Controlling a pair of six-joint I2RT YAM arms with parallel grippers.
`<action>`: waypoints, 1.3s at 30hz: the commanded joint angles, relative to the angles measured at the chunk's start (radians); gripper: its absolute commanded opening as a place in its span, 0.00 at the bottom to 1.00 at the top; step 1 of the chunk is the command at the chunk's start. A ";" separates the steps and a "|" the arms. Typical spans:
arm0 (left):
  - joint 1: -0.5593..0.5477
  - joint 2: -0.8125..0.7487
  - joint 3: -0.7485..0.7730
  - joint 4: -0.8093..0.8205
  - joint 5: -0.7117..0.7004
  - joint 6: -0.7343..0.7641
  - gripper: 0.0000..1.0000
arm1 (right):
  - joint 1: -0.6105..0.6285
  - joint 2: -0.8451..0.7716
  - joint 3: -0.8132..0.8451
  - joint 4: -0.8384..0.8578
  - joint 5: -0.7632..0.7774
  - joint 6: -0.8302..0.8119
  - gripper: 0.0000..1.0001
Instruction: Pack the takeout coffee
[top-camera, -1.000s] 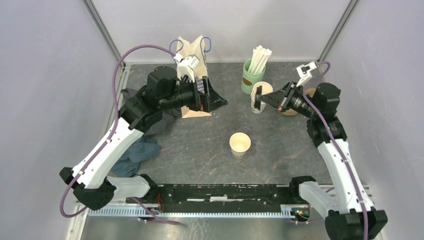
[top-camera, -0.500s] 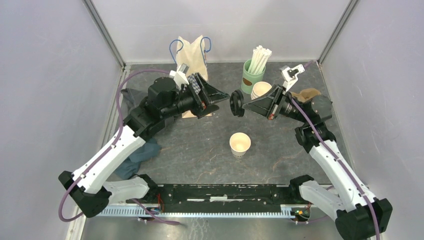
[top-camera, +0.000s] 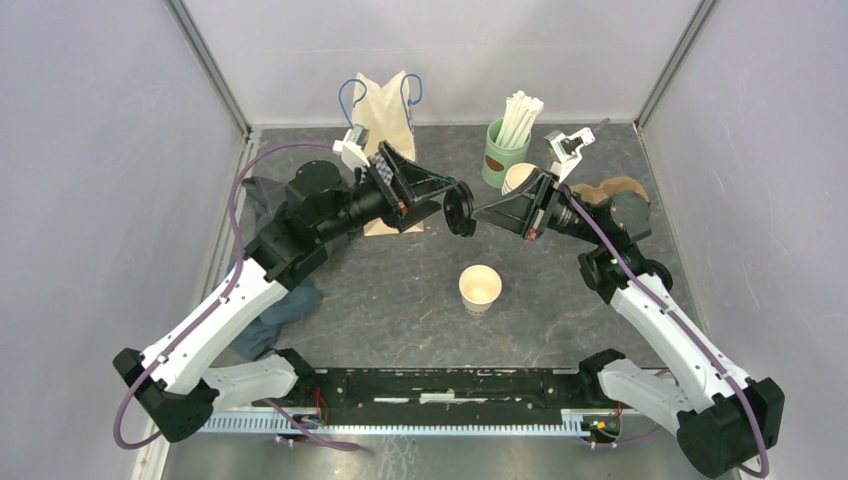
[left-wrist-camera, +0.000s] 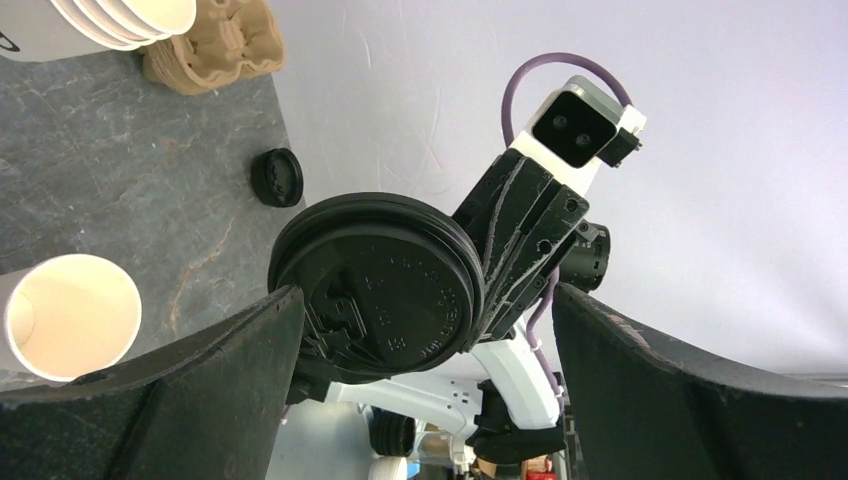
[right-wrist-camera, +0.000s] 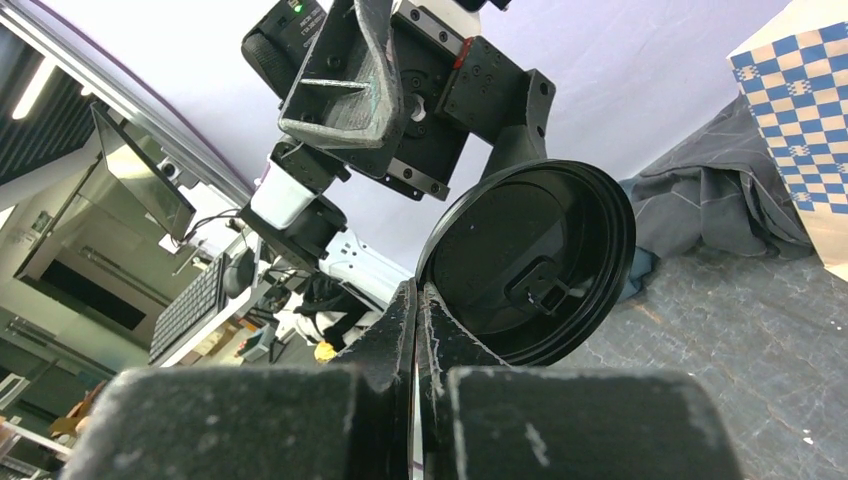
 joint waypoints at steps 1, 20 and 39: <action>0.003 -0.030 -0.007 0.014 -0.043 -0.030 1.00 | 0.008 -0.011 0.031 0.053 0.030 0.002 0.00; 0.004 0.024 0.007 0.024 0.038 0.004 1.00 | 0.033 0.006 0.034 0.061 0.068 0.002 0.00; 0.005 0.053 0.038 0.000 0.057 0.071 1.00 | 0.033 0.015 0.037 0.053 0.094 -0.003 0.00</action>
